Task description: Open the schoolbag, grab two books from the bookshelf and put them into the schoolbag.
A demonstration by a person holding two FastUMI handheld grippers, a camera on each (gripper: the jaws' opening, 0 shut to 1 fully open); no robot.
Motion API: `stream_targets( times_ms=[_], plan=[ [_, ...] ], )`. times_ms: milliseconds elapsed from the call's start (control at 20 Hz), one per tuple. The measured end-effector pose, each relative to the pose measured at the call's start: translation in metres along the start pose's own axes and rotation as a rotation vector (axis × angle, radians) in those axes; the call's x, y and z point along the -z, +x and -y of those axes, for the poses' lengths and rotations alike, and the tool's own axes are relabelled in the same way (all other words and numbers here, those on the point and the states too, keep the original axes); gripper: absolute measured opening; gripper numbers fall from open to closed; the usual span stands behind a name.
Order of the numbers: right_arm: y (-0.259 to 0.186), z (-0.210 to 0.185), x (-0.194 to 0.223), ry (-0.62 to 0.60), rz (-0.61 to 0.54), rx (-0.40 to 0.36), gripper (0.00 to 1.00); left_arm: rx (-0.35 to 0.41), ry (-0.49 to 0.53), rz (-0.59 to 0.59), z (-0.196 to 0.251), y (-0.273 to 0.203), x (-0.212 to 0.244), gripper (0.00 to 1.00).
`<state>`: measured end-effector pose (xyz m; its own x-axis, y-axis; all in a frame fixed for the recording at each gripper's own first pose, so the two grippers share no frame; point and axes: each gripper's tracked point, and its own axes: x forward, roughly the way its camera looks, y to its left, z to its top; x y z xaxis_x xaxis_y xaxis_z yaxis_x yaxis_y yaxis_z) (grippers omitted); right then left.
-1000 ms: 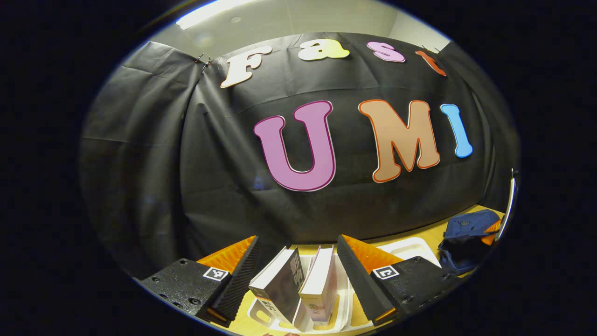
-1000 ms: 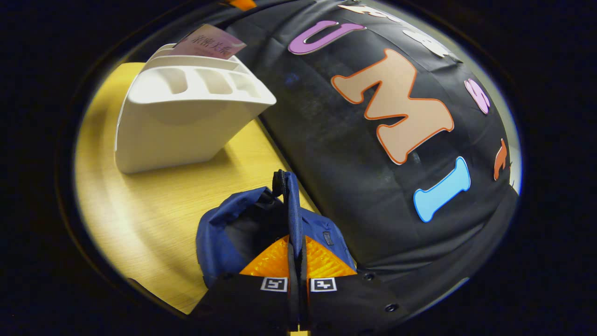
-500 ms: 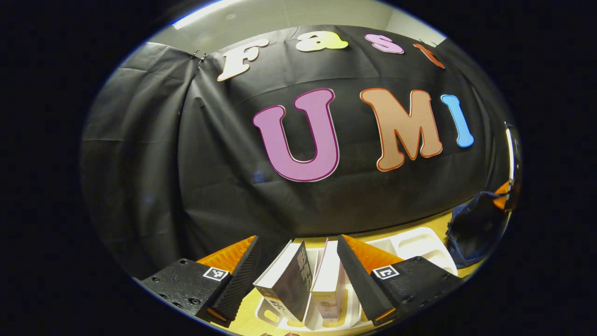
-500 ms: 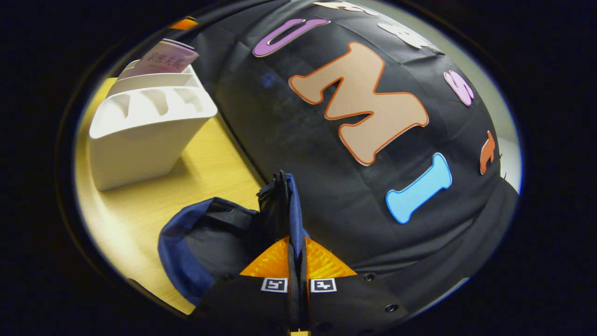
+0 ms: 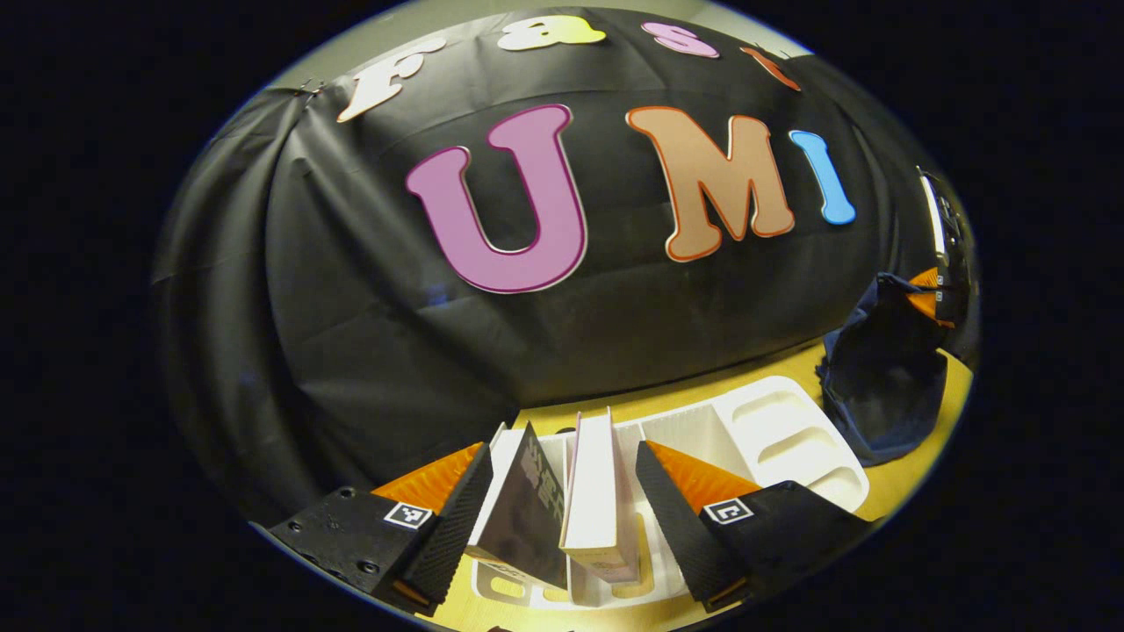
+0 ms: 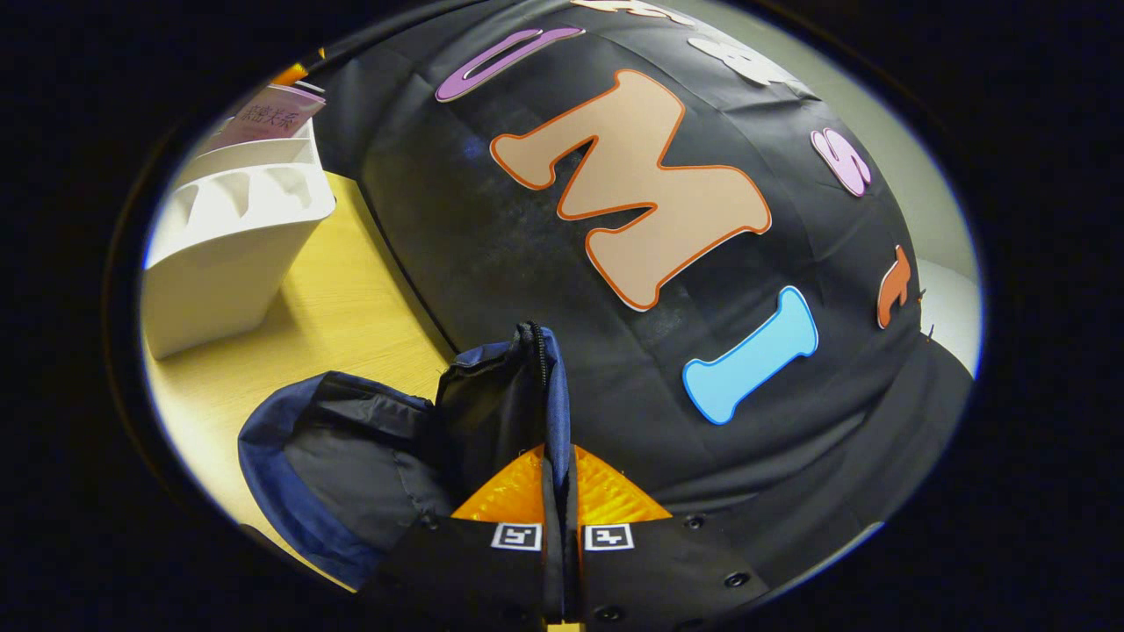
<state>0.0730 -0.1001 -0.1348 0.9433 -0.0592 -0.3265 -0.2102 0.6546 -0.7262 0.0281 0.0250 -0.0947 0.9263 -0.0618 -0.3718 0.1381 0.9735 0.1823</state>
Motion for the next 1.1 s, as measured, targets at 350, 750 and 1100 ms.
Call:
stream_targets(
  times_ms=[350,750,1100],
  plan=[
    [0.003,-0.001,0.002,-0.002,-0.009,0.002,0.03,0.188,0.065,-0.251,0.025,0.022,0.032,0.87],
    [0.003,-0.003,0.005,-0.016,-0.014,-0.004,0.04,0.289,0.137,-0.478,0.022,0.042,0.054,0.45],
    [0.007,-0.004,0.007,-0.011,-0.015,-0.013,0.04,0.312,0.045,-0.593,0.020,0.037,0.058,0.35]
  ],
)
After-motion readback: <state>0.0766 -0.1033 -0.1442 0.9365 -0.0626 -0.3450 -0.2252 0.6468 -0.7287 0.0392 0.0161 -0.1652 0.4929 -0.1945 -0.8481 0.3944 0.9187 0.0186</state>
